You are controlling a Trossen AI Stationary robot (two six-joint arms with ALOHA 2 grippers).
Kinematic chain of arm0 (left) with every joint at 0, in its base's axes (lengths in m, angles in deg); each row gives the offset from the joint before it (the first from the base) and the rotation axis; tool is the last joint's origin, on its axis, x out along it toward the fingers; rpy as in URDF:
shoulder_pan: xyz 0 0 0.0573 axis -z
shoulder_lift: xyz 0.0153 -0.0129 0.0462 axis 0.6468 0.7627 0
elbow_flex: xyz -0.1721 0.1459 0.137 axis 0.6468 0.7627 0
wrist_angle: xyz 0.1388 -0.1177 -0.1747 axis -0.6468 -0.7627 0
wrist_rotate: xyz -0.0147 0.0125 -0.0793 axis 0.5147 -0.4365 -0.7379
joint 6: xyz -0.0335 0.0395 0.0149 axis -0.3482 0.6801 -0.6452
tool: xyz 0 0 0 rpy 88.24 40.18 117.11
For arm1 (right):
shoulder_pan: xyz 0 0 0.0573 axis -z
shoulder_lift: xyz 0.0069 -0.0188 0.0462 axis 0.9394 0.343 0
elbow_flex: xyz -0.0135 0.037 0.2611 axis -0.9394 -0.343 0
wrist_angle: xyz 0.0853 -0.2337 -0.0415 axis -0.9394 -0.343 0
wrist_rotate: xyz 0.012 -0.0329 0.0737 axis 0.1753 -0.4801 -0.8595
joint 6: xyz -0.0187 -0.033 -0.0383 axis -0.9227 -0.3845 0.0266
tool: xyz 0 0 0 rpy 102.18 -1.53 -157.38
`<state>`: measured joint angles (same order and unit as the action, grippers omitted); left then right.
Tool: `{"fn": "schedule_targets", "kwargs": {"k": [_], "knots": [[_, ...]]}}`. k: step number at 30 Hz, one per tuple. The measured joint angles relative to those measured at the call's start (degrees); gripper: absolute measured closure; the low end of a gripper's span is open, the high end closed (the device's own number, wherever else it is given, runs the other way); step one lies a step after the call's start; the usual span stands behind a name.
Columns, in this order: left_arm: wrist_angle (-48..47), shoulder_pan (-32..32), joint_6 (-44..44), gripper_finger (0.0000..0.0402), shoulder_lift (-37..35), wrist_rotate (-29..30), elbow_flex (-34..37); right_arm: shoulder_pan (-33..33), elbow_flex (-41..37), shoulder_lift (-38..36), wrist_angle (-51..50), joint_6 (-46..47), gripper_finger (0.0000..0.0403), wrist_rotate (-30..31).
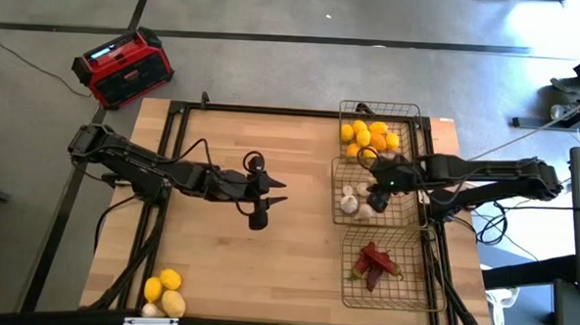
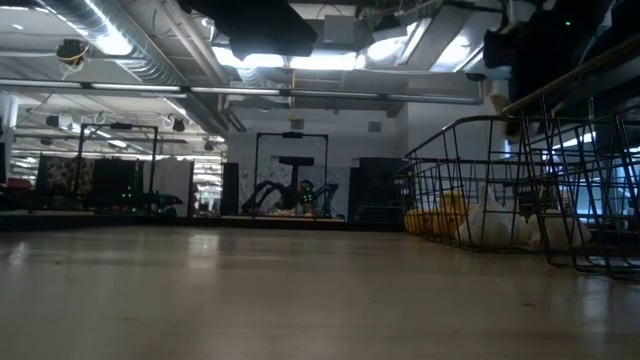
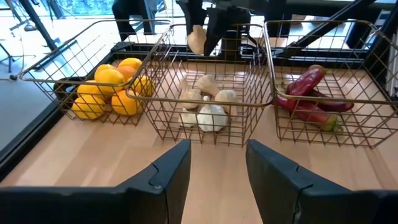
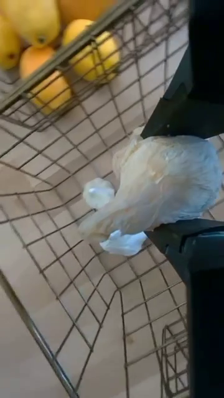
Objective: Sort produce into baskets
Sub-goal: Put the white garlic into the middle wire basket
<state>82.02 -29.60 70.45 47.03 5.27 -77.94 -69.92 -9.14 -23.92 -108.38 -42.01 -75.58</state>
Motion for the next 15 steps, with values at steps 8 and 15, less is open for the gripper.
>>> {"fn": "schedule_targets", "kwargs": {"k": [8,15], "knots": [[-0.1,0.0,0.2,0.0251,0.0,0.0,0.0,0.0,0.0,3.2,-1.2,6.2,0.0248,1.1],[-0.7,0.0,0.1,0.0251,0.0,0.0,0.0,0.0,0.0,8.6,-1.8,7.4,0.0248,-0.5]]}}
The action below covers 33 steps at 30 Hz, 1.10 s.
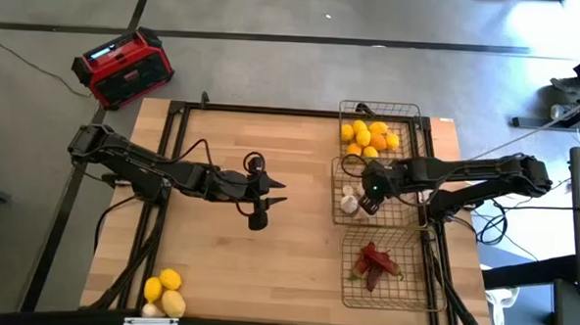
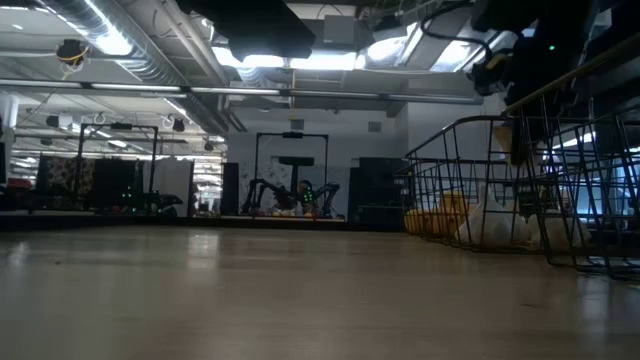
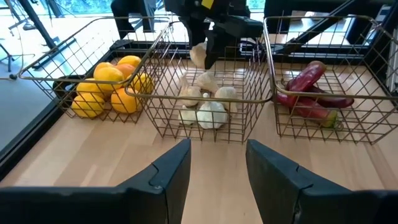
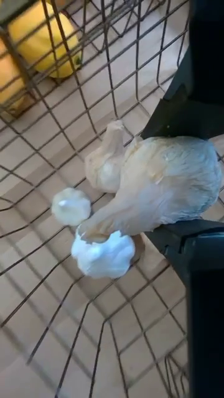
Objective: Sort produce into baskets
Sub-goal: Put the white garlic into the middle wire basket
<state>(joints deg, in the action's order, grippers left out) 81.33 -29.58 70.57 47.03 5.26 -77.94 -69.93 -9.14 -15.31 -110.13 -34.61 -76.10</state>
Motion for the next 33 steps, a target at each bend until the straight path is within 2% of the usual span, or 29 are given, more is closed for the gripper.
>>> {"fn": "schedule_targets", "kwargs": {"k": [15,33], "knots": [[-2.0,0.0,-1.4,0.0251,0.0,0.0,0.0,0.0,0.0,9.9,-0.2,-2.2,0.0248,0.0],[-2.1,0.0,-1.4,0.0251,0.0,0.0,0.0,0.0,0.0,17.0,2.6,-2.3,0.0248,-1.7]]}}
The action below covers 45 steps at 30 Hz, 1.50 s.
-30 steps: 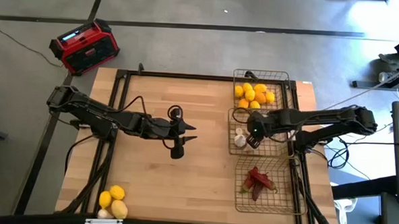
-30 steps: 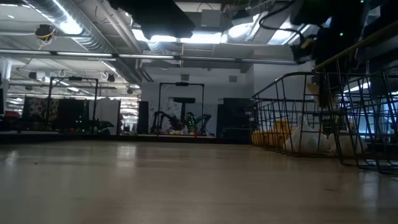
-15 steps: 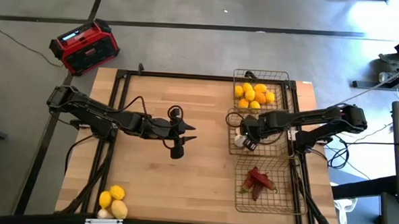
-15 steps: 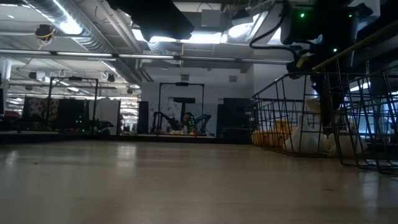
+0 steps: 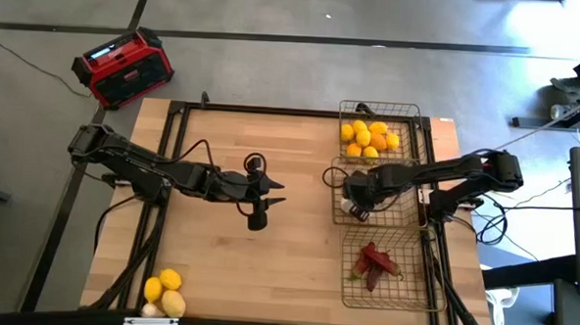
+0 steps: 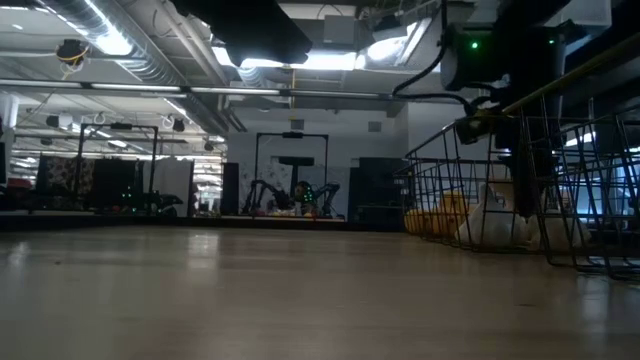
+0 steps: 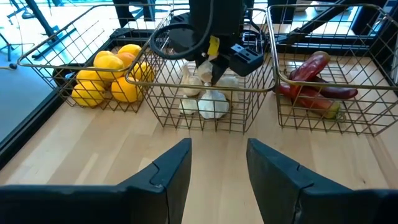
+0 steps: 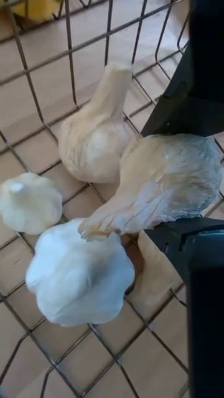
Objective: Sort produce into baskets
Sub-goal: Put the white garlic into the middle wire basket, then put the yellow lemon into the top wire basket
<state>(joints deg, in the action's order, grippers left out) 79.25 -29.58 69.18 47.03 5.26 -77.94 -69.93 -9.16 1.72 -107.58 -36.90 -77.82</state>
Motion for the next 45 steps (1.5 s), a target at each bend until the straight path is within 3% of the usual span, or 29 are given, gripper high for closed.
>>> {"fn": "schedule_targets", "kwargs": {"k": [7,16,29,40,45], "knots": [[-0.2,0.0,0.0,0.0251,0.0,0.0,0.0,0.0,-3.1,0.7,4.5,-2.0,0.0248,-2.8],[0.0,0.0,0.0,0.0251,0.0,0.0,0.0,0.0,-4.9,0.7,7.7,-3.3,0.0246,-1.1],[0.0,0.0,-0.1,0.0251,0.0,0.0,0.0,0.0,-4.9,0.6,7.1,-4.9,0.0157,0.6],[-0.8,0.3,-0.7,0.0251,-0.2,0.0,0.0,0.0,0.9,-7.4,3.4,-7.8,0.0164,3.3],[-8.0,2.3,-1.6,0.0251,-4.8,-1.7,-2.1,-0.1,2.5,-11.7,11.2,-9.5,0.0164,4.7]]}}
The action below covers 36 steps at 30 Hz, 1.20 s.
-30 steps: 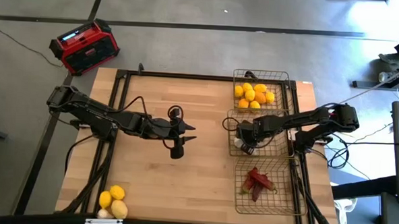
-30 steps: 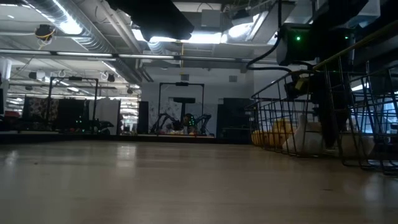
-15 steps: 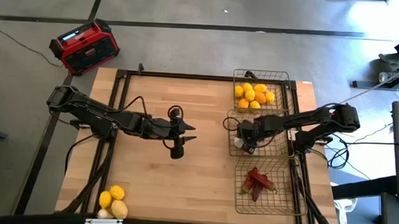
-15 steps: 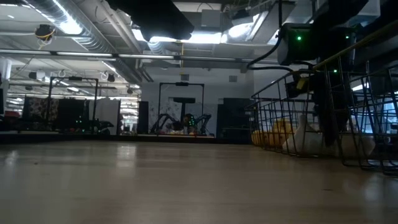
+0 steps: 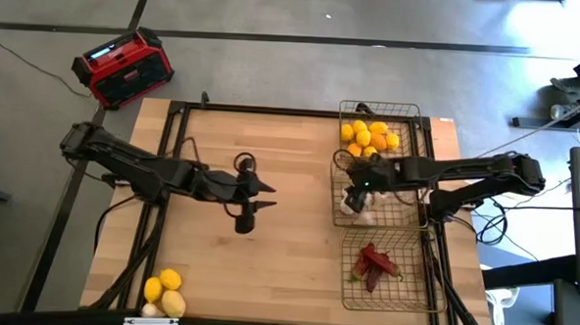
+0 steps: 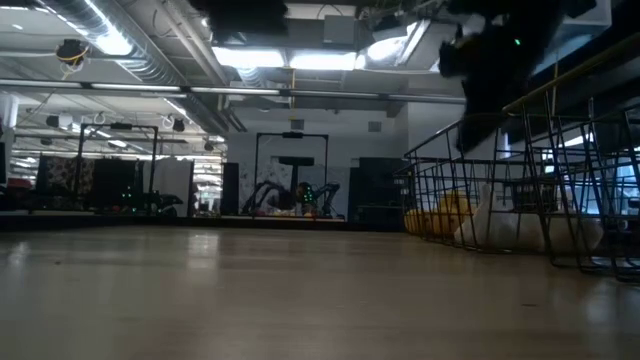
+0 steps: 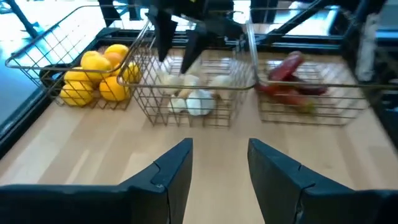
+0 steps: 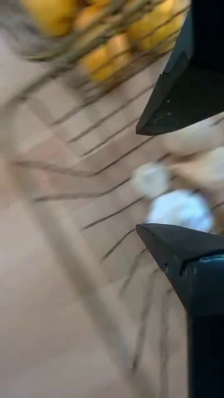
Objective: Sort produce into baskets
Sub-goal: Put the yellow lemon into the top wire basket
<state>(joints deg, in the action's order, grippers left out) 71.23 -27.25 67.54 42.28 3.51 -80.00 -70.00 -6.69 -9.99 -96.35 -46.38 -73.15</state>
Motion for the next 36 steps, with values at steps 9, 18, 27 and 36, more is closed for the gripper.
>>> {"fn": "schedule_targets", "kwargs": {"k": [9,18,27,36], "knots": [[-18.2,7.7,-12.1,0.0251,-9.1,-1.6,-1.5,-3.7,0.0,-0.7,18.1,-10.2,0.0164,-0.7],[-18.2,5.5,-11.9,0.0199,-9.3,-2.7,-1.4,-5.6,-0.1,-0.3,24.6,-14.8,0.0164,-1.9],[-27.0,6.8,-18.2,0.0153,-9.4,-12.0,-1.4,-5.6,-0.1,-0.3,24.6,-14.7,0.0164,-1.4],[-39.0,15.4,-28.7,0.0153,-8.1,-13.0,-1.0,-5.6,-0.5,-0.3,24.6,-15.4,0.0164,-1.3]]}}
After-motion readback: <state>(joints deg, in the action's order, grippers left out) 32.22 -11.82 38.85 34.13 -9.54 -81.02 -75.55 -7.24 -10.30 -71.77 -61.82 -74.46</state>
